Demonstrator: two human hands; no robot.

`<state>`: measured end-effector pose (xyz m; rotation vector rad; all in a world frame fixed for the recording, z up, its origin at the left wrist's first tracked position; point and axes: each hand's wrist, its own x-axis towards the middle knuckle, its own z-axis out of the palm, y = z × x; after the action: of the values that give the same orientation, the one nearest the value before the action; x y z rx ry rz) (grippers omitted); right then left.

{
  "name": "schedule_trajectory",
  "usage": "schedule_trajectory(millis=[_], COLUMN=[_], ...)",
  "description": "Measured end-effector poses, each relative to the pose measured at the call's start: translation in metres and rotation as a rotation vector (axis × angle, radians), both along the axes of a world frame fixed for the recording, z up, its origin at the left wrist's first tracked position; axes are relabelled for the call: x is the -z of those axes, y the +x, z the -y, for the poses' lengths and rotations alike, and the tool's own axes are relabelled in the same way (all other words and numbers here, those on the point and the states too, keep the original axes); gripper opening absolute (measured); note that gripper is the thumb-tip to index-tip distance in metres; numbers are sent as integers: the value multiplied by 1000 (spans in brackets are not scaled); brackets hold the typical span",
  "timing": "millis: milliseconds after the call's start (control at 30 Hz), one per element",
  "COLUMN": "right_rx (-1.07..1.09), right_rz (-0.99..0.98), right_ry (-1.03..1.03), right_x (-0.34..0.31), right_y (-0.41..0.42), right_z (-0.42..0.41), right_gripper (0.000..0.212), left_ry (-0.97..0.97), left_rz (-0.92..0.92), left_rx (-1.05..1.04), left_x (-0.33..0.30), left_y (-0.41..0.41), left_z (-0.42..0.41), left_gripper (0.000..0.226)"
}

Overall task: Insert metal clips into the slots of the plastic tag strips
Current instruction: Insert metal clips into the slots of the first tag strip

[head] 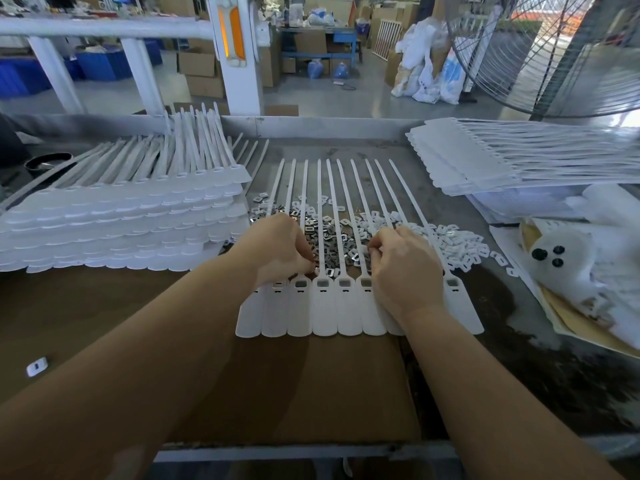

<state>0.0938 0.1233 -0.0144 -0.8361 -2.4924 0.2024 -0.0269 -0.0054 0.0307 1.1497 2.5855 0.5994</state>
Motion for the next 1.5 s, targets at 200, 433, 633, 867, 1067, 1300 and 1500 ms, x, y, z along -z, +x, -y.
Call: schedule_trajectory(millis=[200,433,633,867,1067,1300,1500], right_rx=[0,-5,-5,-4,-7,-15,-15], right_rz=[13,-1,-14,-26,-30,-43,-31], right_ry=[-2,-10,-9,-4,-3,0,-4], right_x=[0,0,1,1,2,1,1], right_y=[0,0,1,0,0,1,0], right_z=[0,0,1,1,1,2,0], right_gripper=[19,18,17,16,16,15,17], left_ry=[-45,277,351,348,262,78,53], left_rz=[-17,286,520,472,339,264,190], left_rx=[5,-68,-108,-104,-9,207,247], left_x=[0,0,-1,6,3,-5,-4], left_y=[4,-7,-6,-8,-10,-4,-5], left_z=[-6,13,22,23,25,24,20], left_gripper=[1,3,4,7,8,23,23])
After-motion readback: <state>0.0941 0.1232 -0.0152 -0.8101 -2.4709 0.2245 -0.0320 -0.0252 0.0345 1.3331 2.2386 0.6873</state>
